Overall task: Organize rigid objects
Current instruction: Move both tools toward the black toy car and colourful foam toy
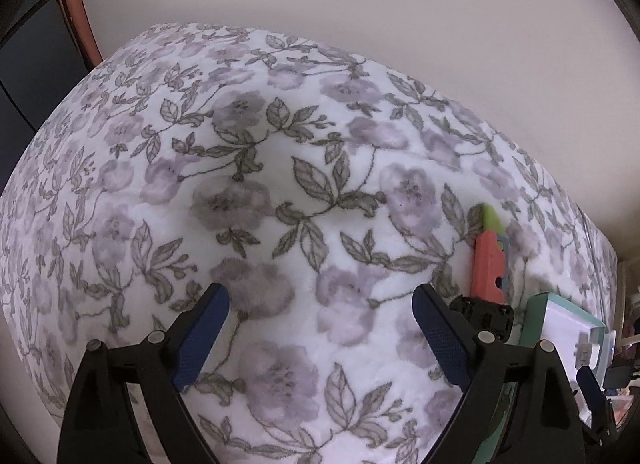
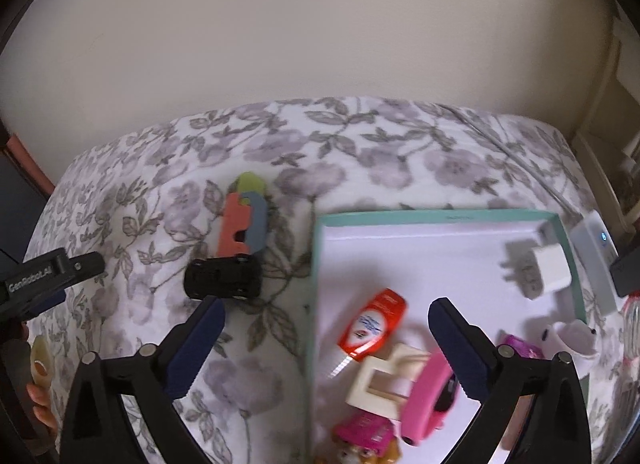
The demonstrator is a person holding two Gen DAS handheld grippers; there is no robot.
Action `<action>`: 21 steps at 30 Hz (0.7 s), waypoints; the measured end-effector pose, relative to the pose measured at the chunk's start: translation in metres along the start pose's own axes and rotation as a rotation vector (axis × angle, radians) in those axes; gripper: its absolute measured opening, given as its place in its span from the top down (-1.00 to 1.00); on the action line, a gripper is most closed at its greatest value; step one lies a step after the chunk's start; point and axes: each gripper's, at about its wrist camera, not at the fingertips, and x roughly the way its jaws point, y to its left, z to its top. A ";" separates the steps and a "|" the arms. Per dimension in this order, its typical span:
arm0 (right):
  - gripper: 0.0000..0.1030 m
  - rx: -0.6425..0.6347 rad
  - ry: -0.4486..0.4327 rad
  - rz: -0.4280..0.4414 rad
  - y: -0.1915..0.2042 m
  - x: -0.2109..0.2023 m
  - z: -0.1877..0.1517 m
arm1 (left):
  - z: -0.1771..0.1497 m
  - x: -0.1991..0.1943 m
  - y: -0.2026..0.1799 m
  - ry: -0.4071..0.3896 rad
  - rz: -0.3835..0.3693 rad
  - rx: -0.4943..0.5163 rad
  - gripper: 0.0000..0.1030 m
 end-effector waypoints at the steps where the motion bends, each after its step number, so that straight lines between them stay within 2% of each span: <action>1: -1.00 -0.011 -0.005 -0.005 0.004 0.001 0.001 | 0.001 0.000 -0.001 -0.005 -0.004 0.000 -0.81; 12: -1.00 -0.017 -0.009 -0.014 0.007 0.021 0.012 | 0.001 0.020 -0.041 -0.013 -0.053 0.083 -0.82; 21: -1.00 -0.023 -0.022 -0.086 -0.008 0.030 0.038 | -0.005 0.041 -0.074 0.018 -0.124 0.146 -0.82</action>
